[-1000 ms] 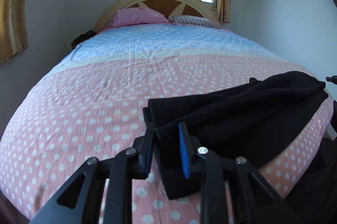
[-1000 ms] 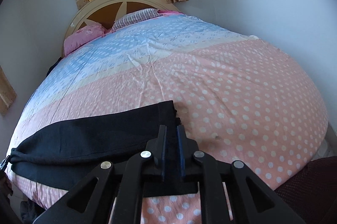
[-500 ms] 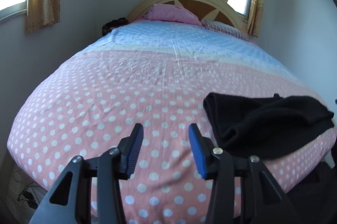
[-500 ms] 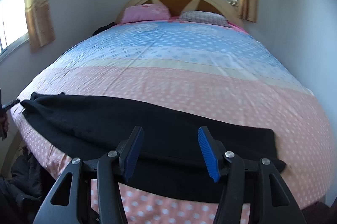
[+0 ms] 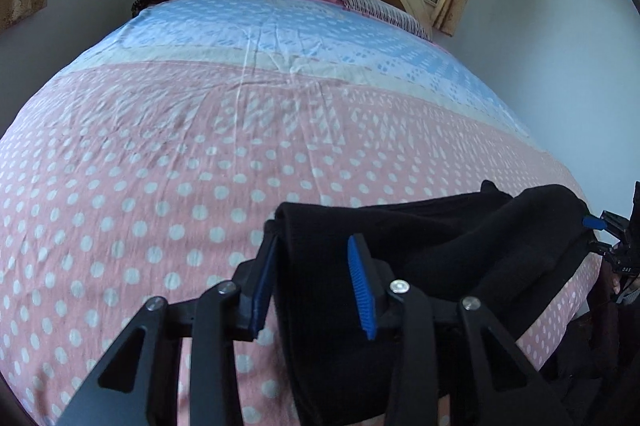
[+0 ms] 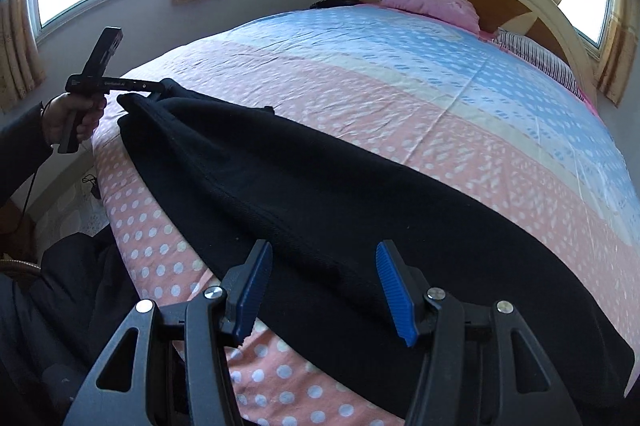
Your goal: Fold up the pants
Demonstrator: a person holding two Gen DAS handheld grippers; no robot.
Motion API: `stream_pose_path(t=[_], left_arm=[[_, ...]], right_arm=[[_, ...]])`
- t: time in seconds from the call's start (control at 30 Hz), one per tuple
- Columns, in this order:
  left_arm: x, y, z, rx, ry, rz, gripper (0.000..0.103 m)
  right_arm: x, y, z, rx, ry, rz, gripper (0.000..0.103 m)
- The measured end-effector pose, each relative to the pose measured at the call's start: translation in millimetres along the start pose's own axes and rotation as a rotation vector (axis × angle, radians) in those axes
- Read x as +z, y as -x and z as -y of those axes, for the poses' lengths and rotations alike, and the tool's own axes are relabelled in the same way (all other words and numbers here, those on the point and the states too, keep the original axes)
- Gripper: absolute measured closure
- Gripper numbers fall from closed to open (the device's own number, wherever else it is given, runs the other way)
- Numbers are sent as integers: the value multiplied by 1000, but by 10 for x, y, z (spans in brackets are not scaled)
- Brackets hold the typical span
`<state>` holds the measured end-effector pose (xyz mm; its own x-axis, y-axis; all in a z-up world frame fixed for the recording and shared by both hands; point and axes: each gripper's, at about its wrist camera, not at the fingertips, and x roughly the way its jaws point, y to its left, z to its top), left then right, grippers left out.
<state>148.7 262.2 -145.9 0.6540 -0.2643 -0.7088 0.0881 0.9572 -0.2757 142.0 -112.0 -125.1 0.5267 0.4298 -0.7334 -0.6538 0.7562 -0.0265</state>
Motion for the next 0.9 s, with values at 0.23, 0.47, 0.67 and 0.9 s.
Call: stream_pose_path(t=[0.23,0.47,0.67,0.9], left_arm=[[6,62,-22,8,-12,-1,93],[31,51,-7,58,-5,17,92],[-22,8,38,160,-47,8,51],[-1,-53,5,74,-3,-2,88]], right_arm=[[21,-127,-26,12,-28,-3,47],[67,-162,-227,2,47,14,47],[34,-195,-286,4,72,9,46],[50,-222,-325,-18,83,9,46]])
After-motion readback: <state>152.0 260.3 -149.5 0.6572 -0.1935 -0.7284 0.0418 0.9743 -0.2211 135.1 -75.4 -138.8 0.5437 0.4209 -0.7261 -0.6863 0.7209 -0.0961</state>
